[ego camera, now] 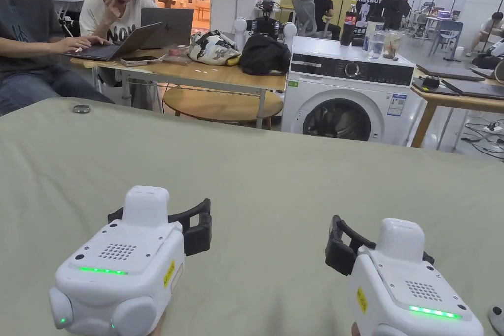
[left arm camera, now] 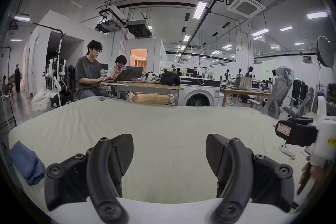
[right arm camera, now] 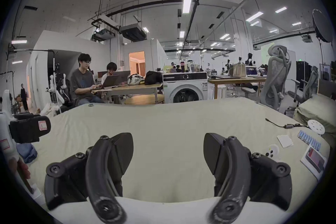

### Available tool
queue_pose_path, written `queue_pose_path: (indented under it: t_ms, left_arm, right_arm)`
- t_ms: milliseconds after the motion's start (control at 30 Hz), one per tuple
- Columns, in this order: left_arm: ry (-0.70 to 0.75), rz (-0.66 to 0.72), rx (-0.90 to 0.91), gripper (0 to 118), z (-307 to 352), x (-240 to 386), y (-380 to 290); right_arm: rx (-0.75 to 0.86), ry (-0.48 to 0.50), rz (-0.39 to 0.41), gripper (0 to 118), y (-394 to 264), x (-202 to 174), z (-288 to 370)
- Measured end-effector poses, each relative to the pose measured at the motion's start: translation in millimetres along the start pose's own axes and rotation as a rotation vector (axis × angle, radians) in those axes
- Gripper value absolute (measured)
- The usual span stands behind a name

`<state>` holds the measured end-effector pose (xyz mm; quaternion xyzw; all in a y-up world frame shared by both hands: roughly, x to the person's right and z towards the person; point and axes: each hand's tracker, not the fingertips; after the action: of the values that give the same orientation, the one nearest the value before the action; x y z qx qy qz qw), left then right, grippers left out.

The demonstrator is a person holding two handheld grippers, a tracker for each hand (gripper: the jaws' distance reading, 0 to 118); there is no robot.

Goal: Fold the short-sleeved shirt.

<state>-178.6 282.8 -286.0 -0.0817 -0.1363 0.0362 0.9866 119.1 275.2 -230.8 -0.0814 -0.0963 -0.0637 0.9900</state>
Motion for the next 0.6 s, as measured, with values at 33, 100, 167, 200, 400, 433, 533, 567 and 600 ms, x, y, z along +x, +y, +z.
queue_pose_path:
  t_ms: [33, 100, 167, 200, 400, 433, 533, 567, 600]
  left_arm:
    - [0.008, 0.013, -0.010, 83, 0, -1, 2]
    - [0.027, 0.023, -0.021, 83, -1, -1, 4]
    - [0.046, 0.009, -0.013, 83, 0, 0, 4]
    - [0.058, -0.019, -0.005, 83, 0, 1, 4]
    - [0.047, -0.089, 0.002, 83, 3, 5, 4]
    - [0.044, -0.087, 0.007, 83, 3, 5, 4]
    - [0.061, -0.080, 0.016, 83, 2, 6, 6]
    - [0.085, -0.082, 0.032, 83, 3, 6, 5]
    - [0.112, -0.089, 0.053, 83, 3, 7, 4]
  right_arm:
    - [-0.006, 0.005, -0.017, 81, 1, 2, -1]
    - [-0.023, -0.005, -0.062, 81, 3, 6, -2]
    - [-0.037, -0.003, -0.069, 81, 5, 8, -4]
    - [-0.041, -0.004, -0.064, 81, 6, 9, -6]
    - [-0.043, -0.044, -0.018, 81, 6, 1, -10]
    - [-0.053, -0.048, -0.026, 81, 8, 1, -11]
    - [-0.081, -0.052, -0.043, 81, 14, -2, -14]
    - [-0.083, -0.056, -0.041, 81, 16, -4, -14]
    - [-0.079, -0.071, -0.034, 81, 15, -7, -13]
